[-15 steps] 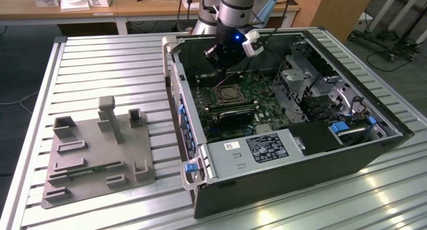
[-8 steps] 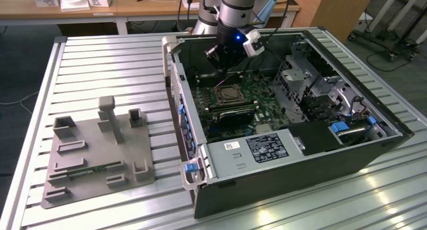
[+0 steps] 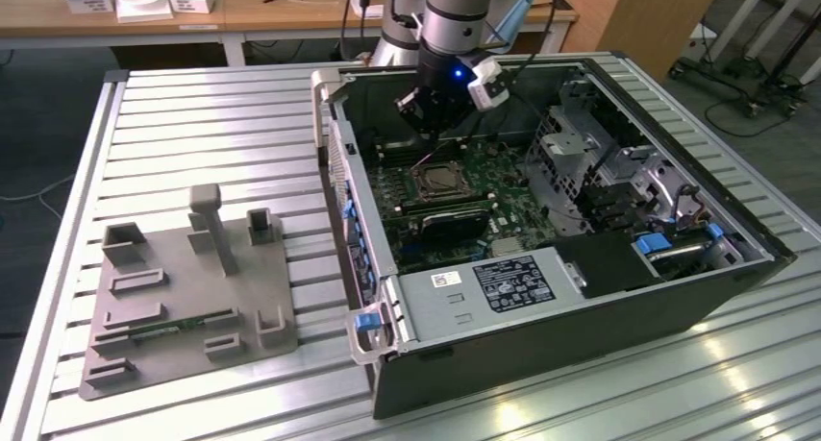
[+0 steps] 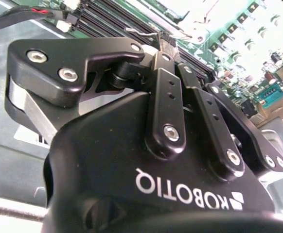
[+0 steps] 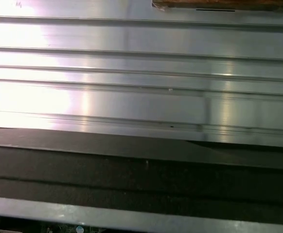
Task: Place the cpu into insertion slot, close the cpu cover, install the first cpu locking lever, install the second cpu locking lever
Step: 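Install the first cpu locking lever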
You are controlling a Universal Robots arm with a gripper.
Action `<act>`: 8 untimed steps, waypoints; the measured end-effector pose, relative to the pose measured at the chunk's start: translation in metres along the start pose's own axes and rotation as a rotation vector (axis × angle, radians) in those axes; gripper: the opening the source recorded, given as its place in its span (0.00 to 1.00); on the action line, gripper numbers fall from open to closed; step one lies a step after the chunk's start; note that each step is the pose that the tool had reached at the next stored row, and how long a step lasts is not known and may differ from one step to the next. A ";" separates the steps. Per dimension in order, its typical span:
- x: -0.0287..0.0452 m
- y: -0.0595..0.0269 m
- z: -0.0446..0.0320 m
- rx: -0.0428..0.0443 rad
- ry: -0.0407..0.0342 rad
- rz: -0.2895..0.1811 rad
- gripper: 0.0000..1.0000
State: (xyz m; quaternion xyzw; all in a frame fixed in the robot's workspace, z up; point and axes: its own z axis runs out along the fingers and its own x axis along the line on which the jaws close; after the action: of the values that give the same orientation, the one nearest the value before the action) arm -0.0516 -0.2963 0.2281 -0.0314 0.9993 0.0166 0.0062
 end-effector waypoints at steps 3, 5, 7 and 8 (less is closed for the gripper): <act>-0.0009 0.0002 0.0015 0.0002 -0.0009 0.000 0.10; -0.0016 0.0004 0.0025 0.0003 -0.0014 0.000 0.10; -0.0025 0.0007 0.0037 0.0002 -0.0020 0.000 0.10; -0.0029 0.0008 0.0042 0.0003 -0.0022 0.000 0.10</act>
State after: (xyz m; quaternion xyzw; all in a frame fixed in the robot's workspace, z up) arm -0.0487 -0.2952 0.2239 -0.0312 0.9994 0.0165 0.0073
